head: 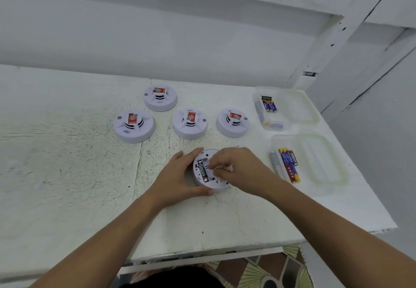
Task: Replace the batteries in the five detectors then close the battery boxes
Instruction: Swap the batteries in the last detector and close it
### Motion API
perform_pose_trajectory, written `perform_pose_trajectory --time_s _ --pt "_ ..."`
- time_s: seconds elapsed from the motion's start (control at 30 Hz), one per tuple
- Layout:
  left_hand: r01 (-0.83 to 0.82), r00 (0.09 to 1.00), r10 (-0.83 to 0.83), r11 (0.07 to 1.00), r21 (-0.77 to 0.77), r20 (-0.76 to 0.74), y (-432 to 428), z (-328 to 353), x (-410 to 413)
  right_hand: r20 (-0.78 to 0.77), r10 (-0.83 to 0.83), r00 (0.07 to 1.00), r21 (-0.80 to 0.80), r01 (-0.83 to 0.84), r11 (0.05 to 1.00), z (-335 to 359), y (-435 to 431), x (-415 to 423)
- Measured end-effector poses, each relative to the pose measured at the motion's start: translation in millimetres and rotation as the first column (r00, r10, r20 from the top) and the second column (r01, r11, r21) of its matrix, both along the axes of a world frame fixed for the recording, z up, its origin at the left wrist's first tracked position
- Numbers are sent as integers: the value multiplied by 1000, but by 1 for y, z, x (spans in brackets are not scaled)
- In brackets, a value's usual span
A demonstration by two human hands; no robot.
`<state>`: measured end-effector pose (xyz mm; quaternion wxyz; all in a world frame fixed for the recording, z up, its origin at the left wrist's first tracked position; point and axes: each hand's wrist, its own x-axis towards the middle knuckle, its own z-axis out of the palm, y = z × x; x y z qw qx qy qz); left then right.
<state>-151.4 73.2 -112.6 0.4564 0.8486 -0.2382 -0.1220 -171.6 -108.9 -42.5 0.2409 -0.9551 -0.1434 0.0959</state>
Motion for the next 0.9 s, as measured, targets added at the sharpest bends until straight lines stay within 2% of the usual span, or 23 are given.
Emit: perform_pose_trajectory --time_s 0.23,0.37,0.47,0.6,0.9 --pt "-66 997 67 998 -16 24 1 4 -3 37 251 967 -181 -241 954 0 8 12" --pt "-57 998 58 998 -23 33 0 4 -1 44 409 911 -387 -362 848 2 8 18" --pt "-73 997 74 997 -21 32 0 2 0 15 490 872 -451 -431 781 1 9 23" --pt "-82 996 82 996 -26 28 -1 0 0 6 554 833 -474 -485 735 -1 12 28" --pt "-99 995 99 995 -14 13 -2 -1 2 16 549 835 -425 -491 760 -3 13 27"
